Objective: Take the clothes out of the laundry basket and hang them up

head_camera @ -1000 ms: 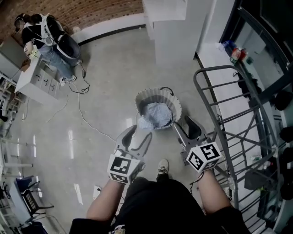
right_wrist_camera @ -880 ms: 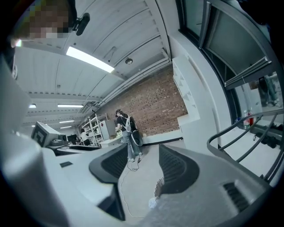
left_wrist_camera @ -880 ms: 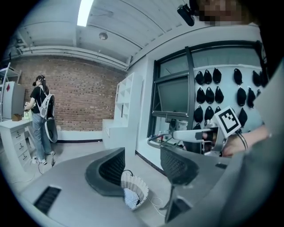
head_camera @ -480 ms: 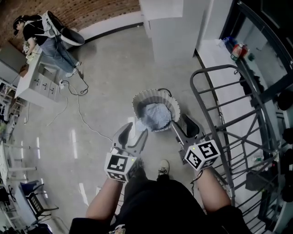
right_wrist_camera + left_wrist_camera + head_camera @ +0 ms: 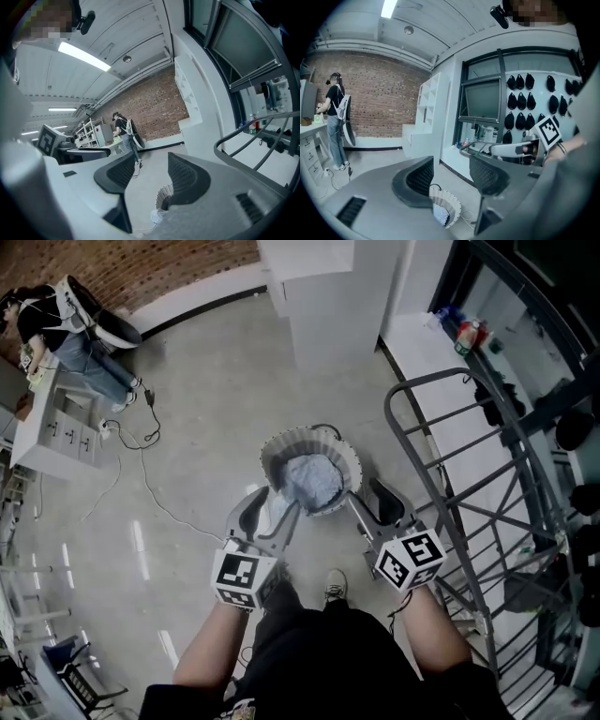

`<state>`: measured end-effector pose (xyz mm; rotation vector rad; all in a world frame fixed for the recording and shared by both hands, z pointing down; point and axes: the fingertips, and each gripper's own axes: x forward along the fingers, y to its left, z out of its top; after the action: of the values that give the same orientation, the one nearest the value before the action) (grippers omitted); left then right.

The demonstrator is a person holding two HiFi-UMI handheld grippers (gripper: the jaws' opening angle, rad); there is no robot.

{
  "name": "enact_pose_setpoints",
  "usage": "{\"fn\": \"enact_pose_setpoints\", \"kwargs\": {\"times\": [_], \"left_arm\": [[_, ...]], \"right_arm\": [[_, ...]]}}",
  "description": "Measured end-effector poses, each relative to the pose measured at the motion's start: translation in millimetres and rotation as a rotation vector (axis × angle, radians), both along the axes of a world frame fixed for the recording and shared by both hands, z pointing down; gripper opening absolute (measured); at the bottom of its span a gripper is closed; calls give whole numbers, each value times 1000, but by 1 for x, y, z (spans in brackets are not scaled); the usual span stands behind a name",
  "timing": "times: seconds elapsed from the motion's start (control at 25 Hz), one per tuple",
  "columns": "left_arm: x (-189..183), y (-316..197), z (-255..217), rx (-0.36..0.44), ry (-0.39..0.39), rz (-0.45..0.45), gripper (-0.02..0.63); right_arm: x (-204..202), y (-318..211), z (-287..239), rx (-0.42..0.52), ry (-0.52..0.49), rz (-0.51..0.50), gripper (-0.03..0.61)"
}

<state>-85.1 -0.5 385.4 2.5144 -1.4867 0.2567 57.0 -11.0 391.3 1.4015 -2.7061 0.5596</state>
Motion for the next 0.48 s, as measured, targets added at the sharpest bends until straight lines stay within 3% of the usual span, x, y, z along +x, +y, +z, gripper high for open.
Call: {"fn": "enact_pose_setpoints", "kwargs": {"times": [0.48], "left_arm": [[-90, -64, 8, -17, 50, 143, 229]], "right_arm": [[-93, -57, -3, -13, 53, 135, 238]]}}
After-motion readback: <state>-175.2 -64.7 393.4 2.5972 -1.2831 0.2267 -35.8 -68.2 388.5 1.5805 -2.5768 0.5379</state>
